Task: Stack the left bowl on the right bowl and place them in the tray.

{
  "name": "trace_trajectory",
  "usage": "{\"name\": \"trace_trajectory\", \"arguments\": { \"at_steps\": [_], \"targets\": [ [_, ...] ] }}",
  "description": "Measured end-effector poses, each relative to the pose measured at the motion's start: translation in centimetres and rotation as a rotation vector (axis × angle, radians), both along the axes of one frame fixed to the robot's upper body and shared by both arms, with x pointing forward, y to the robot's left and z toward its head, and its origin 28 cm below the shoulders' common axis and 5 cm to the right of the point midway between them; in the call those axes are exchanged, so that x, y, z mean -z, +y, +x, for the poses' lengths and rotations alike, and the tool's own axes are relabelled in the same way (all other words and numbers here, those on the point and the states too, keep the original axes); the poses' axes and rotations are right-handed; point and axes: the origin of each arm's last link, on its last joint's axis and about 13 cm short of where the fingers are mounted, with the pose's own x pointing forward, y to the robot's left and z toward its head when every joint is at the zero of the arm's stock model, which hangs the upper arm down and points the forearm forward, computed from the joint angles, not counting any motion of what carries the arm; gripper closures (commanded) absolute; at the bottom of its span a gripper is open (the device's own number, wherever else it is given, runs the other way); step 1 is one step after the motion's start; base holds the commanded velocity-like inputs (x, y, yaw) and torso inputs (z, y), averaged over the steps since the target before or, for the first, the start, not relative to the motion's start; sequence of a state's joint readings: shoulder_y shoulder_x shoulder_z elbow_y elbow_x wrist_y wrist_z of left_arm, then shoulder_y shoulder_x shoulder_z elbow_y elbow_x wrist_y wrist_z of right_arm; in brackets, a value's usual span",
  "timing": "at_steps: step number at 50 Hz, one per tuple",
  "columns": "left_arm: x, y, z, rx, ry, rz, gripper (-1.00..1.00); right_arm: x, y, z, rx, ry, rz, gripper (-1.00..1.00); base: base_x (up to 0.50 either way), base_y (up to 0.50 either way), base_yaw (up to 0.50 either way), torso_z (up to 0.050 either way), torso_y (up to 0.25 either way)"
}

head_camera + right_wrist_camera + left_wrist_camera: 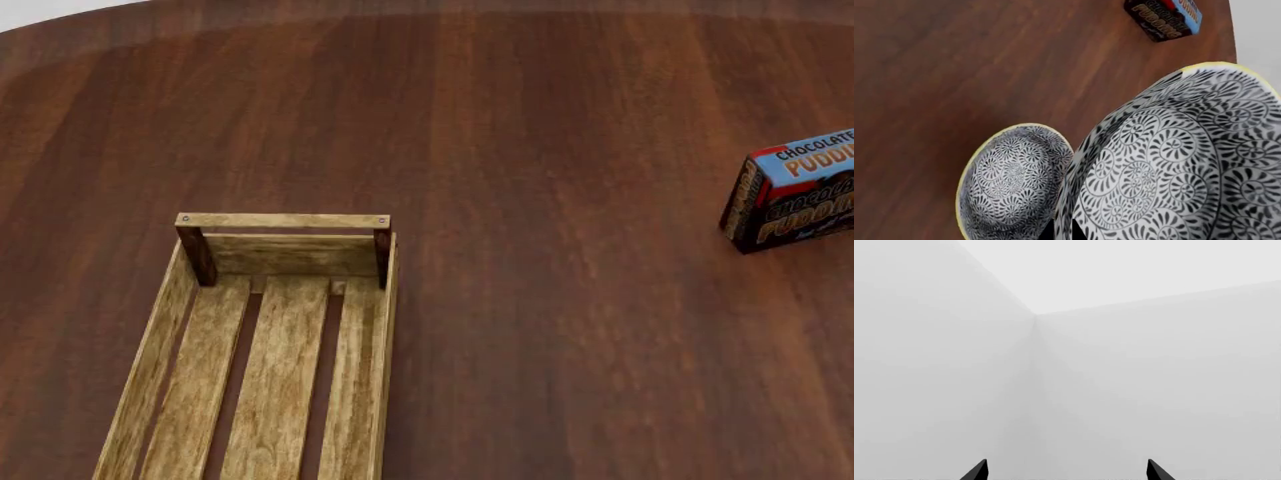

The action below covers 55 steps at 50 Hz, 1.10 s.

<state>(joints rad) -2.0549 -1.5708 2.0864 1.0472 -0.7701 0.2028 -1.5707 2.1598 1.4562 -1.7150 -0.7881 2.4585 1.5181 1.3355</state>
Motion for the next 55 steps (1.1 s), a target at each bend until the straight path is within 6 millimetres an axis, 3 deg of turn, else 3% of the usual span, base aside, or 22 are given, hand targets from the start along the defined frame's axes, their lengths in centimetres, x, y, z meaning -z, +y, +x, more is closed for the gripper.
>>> {"name": "trace_trajectory", "arguments": {
  "at_steps": [30, 55],
  "targets": [
    [0.2, 0.0, 0.0, 0.003, 0.010, -0.001, -1.00, 5.8, -2.1, 1.4, 0.170, 0.115, 0.060, 1.00, 0.00, 0.00, 0.00, 0.000, 0.000],
    [0.4, 0.0, -0.1, 0.005, 0.025, 0.001, -1.00, 9.9, -2.2, 4.5, 0.157, 0.161, 0.081, 1.00, 0.00, 0.00, 0.00, 0.000, 0.000]
  ]
}}
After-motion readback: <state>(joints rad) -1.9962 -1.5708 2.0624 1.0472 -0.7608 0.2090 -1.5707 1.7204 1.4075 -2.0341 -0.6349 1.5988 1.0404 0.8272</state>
